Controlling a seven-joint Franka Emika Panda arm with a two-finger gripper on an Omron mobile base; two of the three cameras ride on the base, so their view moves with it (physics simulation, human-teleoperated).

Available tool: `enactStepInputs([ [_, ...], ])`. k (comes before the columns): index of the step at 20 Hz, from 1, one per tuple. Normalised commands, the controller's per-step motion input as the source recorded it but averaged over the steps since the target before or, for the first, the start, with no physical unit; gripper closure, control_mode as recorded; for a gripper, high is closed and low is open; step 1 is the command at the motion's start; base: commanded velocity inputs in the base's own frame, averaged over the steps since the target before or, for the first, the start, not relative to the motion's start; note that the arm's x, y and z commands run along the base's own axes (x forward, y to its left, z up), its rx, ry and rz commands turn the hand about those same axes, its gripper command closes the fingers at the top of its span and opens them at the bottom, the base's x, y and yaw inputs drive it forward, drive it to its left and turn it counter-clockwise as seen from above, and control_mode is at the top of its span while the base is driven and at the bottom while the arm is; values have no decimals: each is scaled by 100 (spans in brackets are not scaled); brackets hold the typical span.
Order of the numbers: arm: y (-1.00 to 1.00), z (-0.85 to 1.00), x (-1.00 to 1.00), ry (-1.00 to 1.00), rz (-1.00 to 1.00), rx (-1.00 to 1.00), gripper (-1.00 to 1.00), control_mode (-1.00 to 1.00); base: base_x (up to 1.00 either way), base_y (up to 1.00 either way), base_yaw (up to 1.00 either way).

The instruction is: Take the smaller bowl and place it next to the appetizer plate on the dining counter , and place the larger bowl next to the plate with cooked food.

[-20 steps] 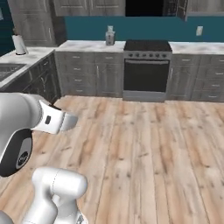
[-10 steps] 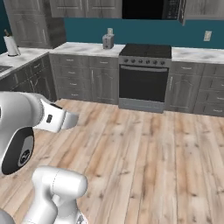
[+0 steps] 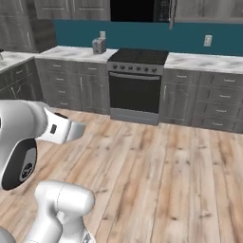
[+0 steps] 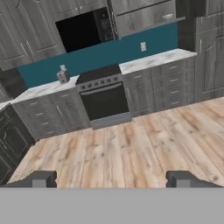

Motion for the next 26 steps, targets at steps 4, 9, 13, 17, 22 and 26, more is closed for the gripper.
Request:
enactStepInputs([
  [4,0,0,0,0,0,0,-100,100,94,-100,-4],
  [9,0,0,0,0,0,0,-100,100,100,-99,-3],
  [13,0,0,0,0,0,0,-100,100,100,-61,-6],
  [17,0,0,0,0,0,0,-100,100,100,-16,-11],
  [22,0,0,0,0,0,0,-100,100,100,-22,-9],
  [26,0,0,0,0,0,0,-100,100,100,-51,-1],
])
